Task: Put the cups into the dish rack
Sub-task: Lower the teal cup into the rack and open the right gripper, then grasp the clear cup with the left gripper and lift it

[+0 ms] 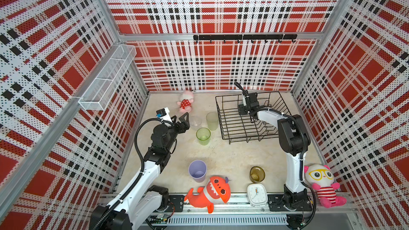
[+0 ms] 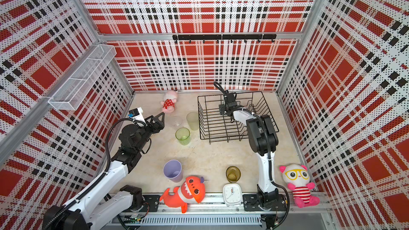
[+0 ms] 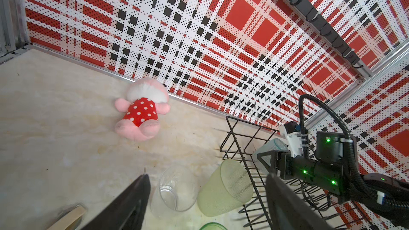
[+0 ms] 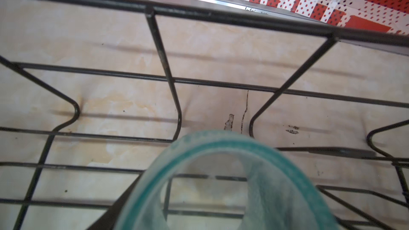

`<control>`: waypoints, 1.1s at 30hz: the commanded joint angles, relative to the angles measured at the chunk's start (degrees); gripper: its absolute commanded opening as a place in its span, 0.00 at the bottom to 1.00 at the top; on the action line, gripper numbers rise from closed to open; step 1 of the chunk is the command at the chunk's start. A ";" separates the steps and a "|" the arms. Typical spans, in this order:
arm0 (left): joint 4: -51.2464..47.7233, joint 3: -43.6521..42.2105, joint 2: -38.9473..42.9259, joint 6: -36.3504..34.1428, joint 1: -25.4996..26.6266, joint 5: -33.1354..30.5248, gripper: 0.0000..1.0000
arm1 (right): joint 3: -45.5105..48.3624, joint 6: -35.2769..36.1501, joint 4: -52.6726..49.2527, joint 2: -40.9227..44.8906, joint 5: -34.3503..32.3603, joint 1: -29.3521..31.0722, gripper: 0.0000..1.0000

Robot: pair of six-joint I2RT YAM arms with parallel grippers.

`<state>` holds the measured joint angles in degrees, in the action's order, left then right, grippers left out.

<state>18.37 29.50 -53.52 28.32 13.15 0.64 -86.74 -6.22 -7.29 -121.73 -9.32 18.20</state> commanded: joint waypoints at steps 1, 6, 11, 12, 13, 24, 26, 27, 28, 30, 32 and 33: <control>0.36 0.36 -0.46 -0.37 -0.31 0.35 0.87 | 0.15 -0.09 1.62 -0.35 -1.20 -0.35 0.70; 1.49 1.00 -2.24 -0.64 0.39 3.81 0.99 | 1.20 -0.32 1.85 0.48 -1.76 -0.35 0.82; 0.61 1.30 -2.57 -0.46 0.56 1.47 0.98 | 3.42 -0.37 1.79 3.46 -1.00 -0.35 0.95; 0.00 1.44 -2.56 -0.52 0.56 0.56 0.98 | 4.03 -0.46 1.84 4.49 -0.81 -0.35 0.98; -0.16 1.53 -2.48 -0.69 0.62 0.03 0.98 | 4.55 -0.74 1.84 5.45 -0.66 -0.35 0.98; -6.80 6.68 -8.70 -6.34 6.45 2.22 0.98 | 10.92 -4.94 2.08 19.61 -0.28 -0.70 1.00; -7.53 7.06 -9.40 -6.43 6.54 2.11 0.98 | 12.59 -6.01 1.69 22.71 -1.88 -0.75 1.00; -8.07 7.30 -9.65 -6.35 6.54 1.83 0.98 | 13.32 -6.25 1.37 24.09 -2.23 -0.79 1.00; -9.18 7.86 -10.05 -6.26 6.54 1.18 0.99 | 14.17 -6.39 0.87 25.70 -2.20 -0.94 1.00; -11.62 9.07 -11.04 -6.05 6.45 -0.23 0.98 | 15.53 -6.93 -0.07 28.50 -2.27 -1.16 1.00; -14.89 10.33 -12.55 -4.87 6.45 -2.45 0.98 | 16.52 -7.65 -1.50 31.11 -2.19 -1.54 1.00; -16.06 10.77 -13.09 -4.72 6.45 -2.66 0.98 | 16.87 -7.91 -2.03 32.17 -2.26 -1.64 1.00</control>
<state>7.27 37.80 -65.43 23.33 19.44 0.05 -70.83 -12.69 -7.14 -92.86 -10.59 17.23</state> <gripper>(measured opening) 0.983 0.998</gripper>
